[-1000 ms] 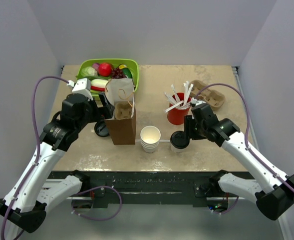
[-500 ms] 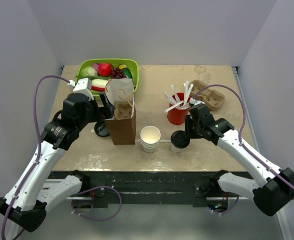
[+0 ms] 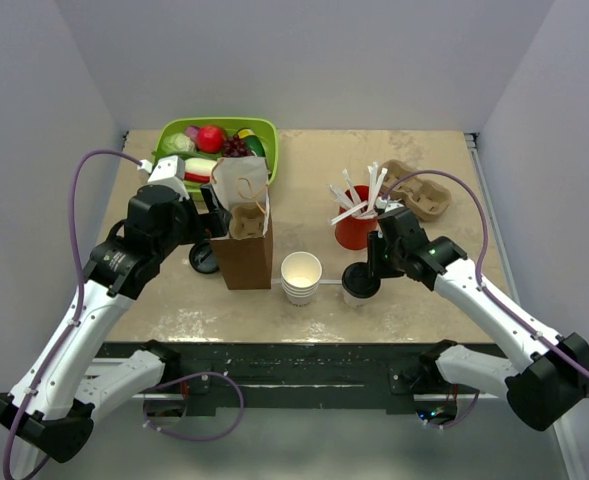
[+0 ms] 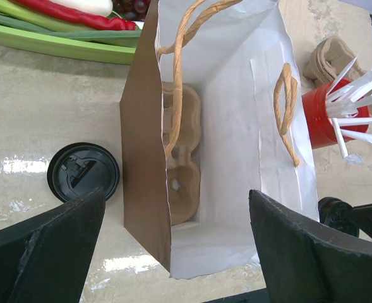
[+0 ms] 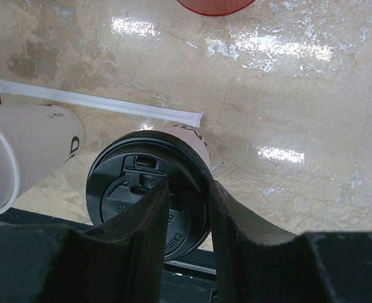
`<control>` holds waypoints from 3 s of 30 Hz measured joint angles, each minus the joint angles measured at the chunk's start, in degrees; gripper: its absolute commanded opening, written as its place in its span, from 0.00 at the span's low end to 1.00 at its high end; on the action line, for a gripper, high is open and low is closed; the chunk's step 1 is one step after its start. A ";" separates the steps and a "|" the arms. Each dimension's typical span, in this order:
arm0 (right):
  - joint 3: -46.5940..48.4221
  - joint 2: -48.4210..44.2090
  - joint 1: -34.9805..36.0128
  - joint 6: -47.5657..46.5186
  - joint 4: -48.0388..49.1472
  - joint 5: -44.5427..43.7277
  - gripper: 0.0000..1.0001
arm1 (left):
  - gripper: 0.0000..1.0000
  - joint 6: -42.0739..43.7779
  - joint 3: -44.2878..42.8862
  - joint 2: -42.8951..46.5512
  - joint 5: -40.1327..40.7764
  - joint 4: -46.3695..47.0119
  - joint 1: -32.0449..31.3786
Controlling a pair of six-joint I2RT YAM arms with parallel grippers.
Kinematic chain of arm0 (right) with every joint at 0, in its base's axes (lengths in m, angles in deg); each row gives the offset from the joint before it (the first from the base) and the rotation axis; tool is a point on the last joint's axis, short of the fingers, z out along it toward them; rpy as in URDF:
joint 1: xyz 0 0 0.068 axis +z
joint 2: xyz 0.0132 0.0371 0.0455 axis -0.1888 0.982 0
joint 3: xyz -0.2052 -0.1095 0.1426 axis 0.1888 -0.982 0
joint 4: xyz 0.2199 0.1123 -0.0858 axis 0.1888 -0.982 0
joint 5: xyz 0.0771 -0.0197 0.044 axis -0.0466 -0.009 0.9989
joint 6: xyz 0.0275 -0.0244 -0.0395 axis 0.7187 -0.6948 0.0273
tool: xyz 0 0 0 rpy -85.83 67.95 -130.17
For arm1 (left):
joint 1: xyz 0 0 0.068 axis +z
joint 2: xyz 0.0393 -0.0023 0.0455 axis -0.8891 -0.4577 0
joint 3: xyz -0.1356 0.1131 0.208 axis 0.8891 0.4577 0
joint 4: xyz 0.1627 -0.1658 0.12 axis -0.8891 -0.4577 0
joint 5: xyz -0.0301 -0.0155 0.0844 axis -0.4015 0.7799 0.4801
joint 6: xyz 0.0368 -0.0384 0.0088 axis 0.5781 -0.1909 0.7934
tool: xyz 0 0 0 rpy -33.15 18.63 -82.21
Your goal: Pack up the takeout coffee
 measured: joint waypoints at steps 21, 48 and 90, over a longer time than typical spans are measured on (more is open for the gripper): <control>0.15 -3.32 -0.20 -1.81 -1.33 0.90 0.00 | 1.00 0.00 0.00 0.00 0.02 0.00 0.00; 30.88 -7.28 -0.22 -7.54 -3.87 16.68 0.00 | 0.65 -2.40 -4.81 -7.76 9.64 4.35 0.02; 79.95 46.42 9.94 -10.38 -1.53 14.60 0.00 | 0.60 -1.99 -5.14 -9.05 9.07 5.38 0.33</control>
